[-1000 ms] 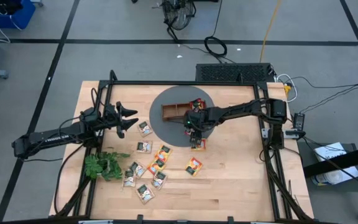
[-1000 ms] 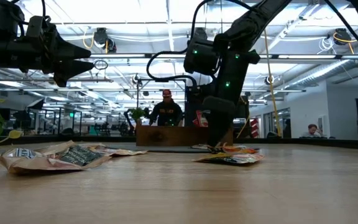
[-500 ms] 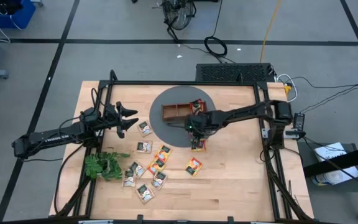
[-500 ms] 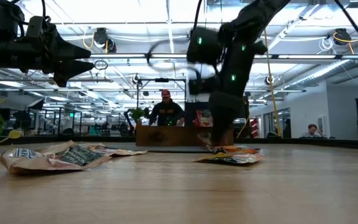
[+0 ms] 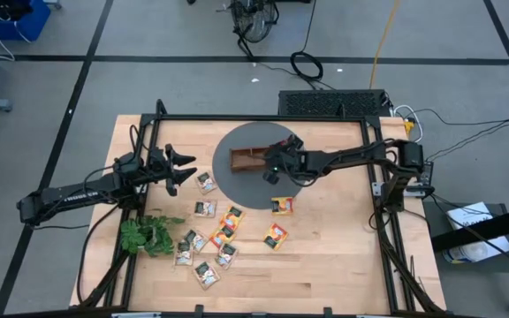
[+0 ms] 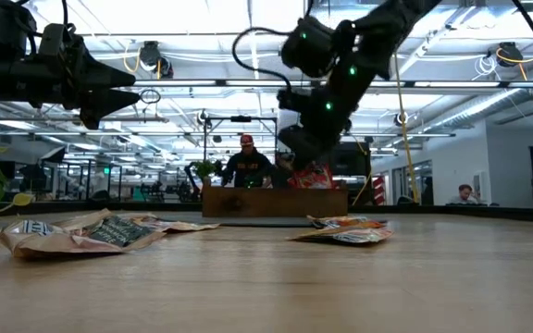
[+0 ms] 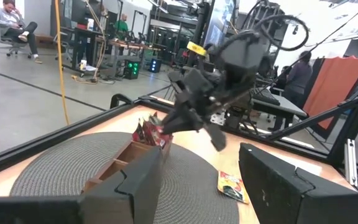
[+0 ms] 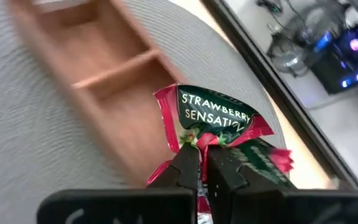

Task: Pick & Place Tea
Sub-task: Put the red tea bag into the right section of the wooden organizer

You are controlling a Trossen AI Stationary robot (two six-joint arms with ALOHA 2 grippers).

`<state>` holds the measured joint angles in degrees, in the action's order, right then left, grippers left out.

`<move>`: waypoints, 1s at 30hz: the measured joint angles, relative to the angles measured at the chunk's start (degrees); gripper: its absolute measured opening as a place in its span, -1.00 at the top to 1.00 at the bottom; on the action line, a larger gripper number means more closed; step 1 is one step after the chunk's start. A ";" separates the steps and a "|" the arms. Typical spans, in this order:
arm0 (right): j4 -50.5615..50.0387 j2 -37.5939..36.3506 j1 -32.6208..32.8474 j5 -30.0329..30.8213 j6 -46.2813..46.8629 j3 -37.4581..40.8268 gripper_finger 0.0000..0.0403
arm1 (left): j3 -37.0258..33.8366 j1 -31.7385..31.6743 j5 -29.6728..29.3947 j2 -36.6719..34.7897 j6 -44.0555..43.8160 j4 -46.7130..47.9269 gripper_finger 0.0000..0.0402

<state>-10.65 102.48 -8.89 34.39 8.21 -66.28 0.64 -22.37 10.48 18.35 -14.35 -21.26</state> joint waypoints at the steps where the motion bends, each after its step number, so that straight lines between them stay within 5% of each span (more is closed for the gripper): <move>1: 0.91 -0.01 -0.56 0.07 1.07 0.82 1.00 | -0.01 0.00 0.01 0.02 0.00 0.02 -0.06; 18: 24.34 -0.13 -3.14 0.28 7.61 15.51 0.98 | 0.00 0.02 0.02 0.02 0.00 0.00 -0.06; 30: 30.53 -0.22 -3.03 0.26 9.09 19.48 0.59 | 0.00 0.00 0.02 0.00 0.00 0.00 -0.06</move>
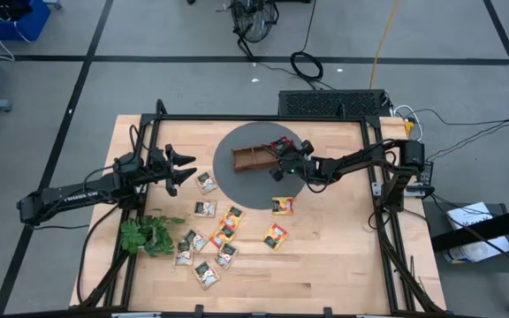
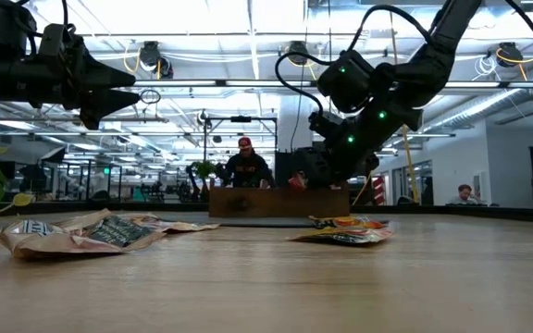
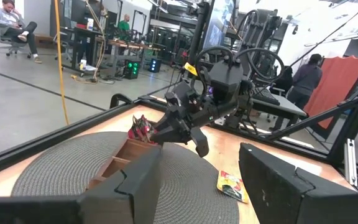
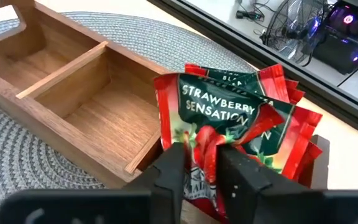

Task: Pick & Place Tea
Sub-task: Put the red tea bag into the right section of the wooden organizer

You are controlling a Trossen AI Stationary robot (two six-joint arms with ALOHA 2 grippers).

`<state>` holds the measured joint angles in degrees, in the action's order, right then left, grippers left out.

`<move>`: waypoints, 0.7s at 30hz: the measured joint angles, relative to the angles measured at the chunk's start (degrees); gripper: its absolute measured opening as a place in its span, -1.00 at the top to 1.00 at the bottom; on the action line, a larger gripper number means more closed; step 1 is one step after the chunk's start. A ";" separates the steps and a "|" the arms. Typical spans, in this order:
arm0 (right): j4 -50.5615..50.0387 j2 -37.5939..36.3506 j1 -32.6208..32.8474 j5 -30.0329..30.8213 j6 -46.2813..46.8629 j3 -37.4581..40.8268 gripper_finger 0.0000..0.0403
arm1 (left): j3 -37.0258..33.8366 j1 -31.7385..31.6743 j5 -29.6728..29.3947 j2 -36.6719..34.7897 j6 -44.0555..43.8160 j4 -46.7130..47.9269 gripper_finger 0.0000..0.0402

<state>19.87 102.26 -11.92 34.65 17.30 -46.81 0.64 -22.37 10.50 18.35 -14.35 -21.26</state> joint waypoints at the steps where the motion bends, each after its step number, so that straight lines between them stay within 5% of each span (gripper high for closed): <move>1: 0.12 0.00 0.00 0.00 0.00 0.00 0.54 | -0.01 0.02 0.00 0.02 0.00 0.01 -0.06; 11: 0.82 -0.45 0.02 -0.31 -0.04 0.04 0.18 | 0.00 0.01 0.00 0.00 0.00 0.01 -0.06; 21: -1.40 -6.40 0.79 -0.37 -1.69 0.15 0.15 | 0.00 0.02 0.00 0.00 0.00 0.00 -0.06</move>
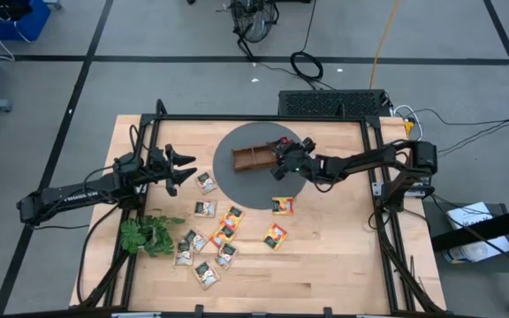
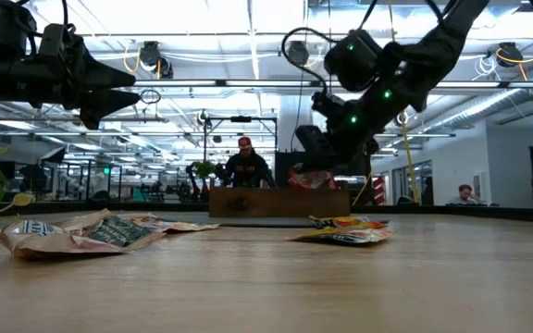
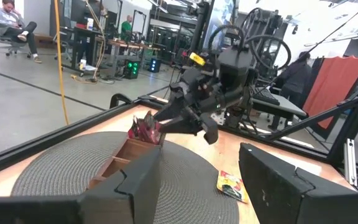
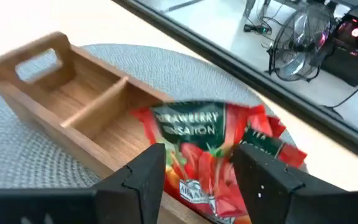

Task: Pick & Place Tea
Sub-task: Put the red tea bag into the right section of the wooden organizer

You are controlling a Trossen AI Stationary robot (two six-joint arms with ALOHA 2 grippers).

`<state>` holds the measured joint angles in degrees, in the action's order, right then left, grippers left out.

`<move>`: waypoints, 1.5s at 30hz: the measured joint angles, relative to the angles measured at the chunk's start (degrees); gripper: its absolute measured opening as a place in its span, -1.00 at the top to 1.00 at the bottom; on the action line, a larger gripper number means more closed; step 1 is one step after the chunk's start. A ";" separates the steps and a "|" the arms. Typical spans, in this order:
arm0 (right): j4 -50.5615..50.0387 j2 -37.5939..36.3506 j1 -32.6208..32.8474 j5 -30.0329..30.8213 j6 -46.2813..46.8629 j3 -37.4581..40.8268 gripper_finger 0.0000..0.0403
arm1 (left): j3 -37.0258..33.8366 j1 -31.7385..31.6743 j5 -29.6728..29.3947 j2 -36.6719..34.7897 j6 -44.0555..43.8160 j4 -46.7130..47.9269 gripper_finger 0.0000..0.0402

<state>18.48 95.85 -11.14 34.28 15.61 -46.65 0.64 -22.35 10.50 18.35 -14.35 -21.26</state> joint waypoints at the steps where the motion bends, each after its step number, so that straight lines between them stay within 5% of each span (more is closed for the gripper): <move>1: -0.29 -0.66 0.02 0.00 0.03 0.00 0.15 | 0.00 -0.01 0.00 0.01 0.00 0.00 -0.06; 11: -2.09 -4.46 0.00 -0.33 -1.45 -0.07 0.16 | -0.01 -0.02 0.00 0.01 0.00 0.00 -0.06; 16: -2.39 -4.74 0.00 -8.08 -3.39 -0.11 0.19 | 0.00 0.00 0.00 0.02 0.00 0.00 -0.06; 19: -5.48 -4.74 -0.12 -8.94 -3.95 -0.11 0.40 | 0.00 -0.02 0.00 0.02 0.00 0.00 -0.06; 22: -8.93 -4.74 -0.89 -8.77 -6.76 -0.64 0.83 | 0.00 -0.02 0.00 0.02 0.00 0.00 -0.06; 25: -12.25 -4.74 -0.90 -8.71 -9.97 -3.99 0.96 | 0.00 0.00 0.00 0.02 0.00 0.00 -0.06; 33: -31.67 -4.01 -2.69 -10.75 -11.05 -14.20 1.00 | 0.00 -0.02 -0.02 0.01 0.00 0.00 -0.06; 38: -32.49 -3.76 -4.74 -16.16 -8.94 -12.83 1.00 | -0.01 -0.02 0.00 0.02 0.00 0.02 -0.06; 45: -31.32 -3.76 -5.99 -16.39 -7.73 -10.55 1.00 | -0.01 -0.02 0.00 0.01 0.00 0.02 -0.06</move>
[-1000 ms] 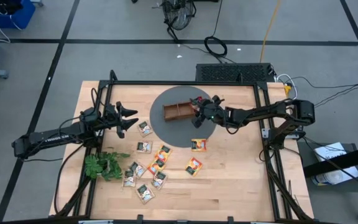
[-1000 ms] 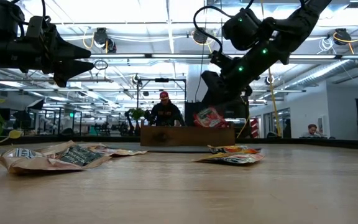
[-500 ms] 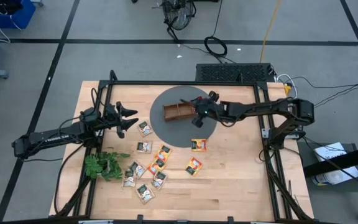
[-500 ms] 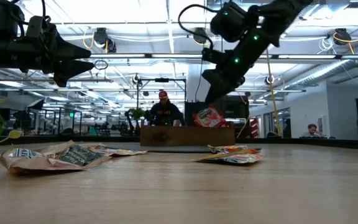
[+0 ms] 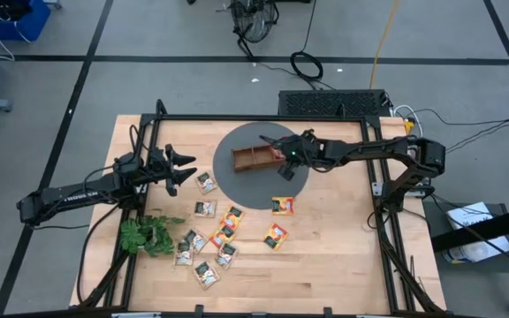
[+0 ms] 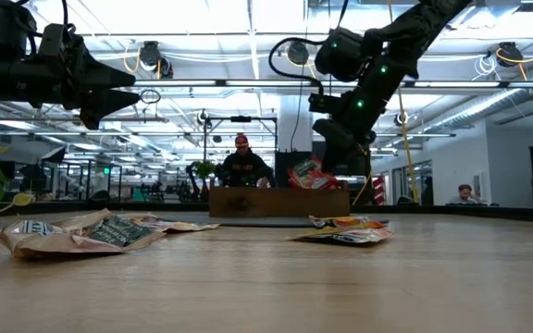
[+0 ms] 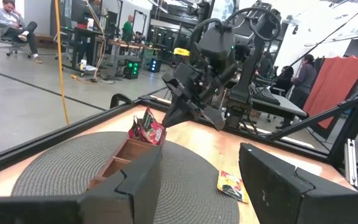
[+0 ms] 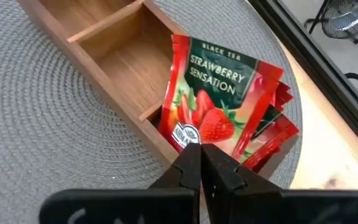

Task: Pick & Place Tea
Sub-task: Put the red tea bag into the right section of the wooden organizer

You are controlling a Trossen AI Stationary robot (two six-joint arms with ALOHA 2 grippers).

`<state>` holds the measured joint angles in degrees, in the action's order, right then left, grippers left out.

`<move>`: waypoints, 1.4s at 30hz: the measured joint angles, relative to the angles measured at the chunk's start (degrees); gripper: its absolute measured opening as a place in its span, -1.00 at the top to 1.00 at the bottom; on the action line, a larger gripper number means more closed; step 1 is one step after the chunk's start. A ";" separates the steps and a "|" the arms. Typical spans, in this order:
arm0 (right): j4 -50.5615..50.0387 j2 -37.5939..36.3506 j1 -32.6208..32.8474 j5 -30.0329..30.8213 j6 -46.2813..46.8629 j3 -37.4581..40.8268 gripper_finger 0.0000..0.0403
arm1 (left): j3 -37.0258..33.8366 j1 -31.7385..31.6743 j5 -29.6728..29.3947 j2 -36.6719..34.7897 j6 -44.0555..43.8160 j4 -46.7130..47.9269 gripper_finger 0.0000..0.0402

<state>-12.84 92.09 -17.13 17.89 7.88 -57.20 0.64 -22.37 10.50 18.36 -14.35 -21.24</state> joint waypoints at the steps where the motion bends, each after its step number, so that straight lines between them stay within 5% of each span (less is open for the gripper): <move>1: 0.57 0.00 -0.21 0.00 0.00 0.35 1.00 | -0.01 0.02 0.00 0.00 0.00 -0.02 -0.06; 23: 4.09 0.00 -0.60 -2.95 1.97 4.87 1.00 | 0.01 0.02 0.00 -0.01 0.00 -0.02 -0.06; 34: 8.17 0.08 -0.57 2.74 -0.13 4.21 1.00 | -0.01 0.02 0.00 -0.01 0.00 -0.01 -0.06; 42: 8.31 3.69 -2.51 -2.71 1.05 4.06 1.00 | 0.01 0.00 -0.02 -0.01 0.00 -0.02 -0.06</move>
<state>-4.53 95.79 -19.64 15.18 8.93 -53.15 0.64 -22.37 10.48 18.35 -14.35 -21.26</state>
